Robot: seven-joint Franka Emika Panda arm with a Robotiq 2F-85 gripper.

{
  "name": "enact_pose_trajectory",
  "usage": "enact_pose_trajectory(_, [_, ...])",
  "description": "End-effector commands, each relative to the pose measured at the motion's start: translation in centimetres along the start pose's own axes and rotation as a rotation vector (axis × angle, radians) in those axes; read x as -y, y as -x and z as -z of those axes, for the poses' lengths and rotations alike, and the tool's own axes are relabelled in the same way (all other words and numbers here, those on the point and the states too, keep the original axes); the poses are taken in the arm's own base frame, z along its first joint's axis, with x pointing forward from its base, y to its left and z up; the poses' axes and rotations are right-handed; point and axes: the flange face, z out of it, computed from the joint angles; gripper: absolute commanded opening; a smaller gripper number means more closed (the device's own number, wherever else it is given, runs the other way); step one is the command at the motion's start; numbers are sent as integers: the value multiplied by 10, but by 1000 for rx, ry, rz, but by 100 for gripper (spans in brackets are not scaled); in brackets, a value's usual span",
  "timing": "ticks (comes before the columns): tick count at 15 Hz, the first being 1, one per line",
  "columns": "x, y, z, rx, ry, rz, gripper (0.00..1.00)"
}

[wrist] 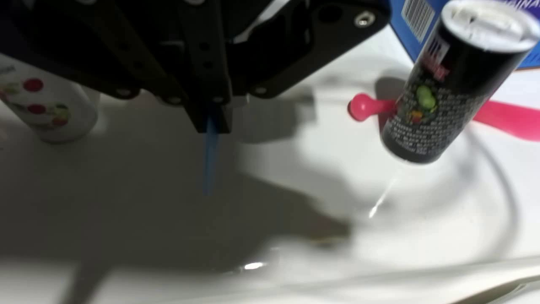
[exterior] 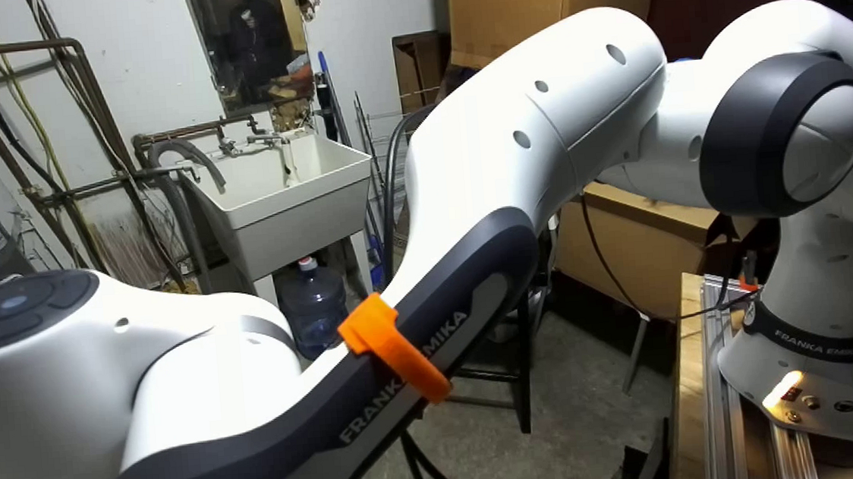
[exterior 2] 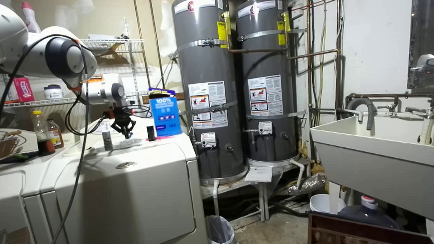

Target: Place the blue object on the chair

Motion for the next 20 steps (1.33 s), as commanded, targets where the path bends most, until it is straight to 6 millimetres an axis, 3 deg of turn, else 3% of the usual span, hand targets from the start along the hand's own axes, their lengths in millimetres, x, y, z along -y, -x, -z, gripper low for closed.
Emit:
enact_pose_trajectory(1, [3,-4,63,-90,57,-14,1])
enact_pose_trajectory(7, [24,4,180,-294,187,-134,1])
enact_pose_trajectory(11, [26,33,238,-377,316,-286,1])
enact_pose_trajectory(15, [10,83,265,-387,459,-449,1])
enact_pose_trajectory(18, [-1,128,266,-363,556,-589,1])
enact_pose_trajectory(20, [-1,167,254,-314,610,-692,1])
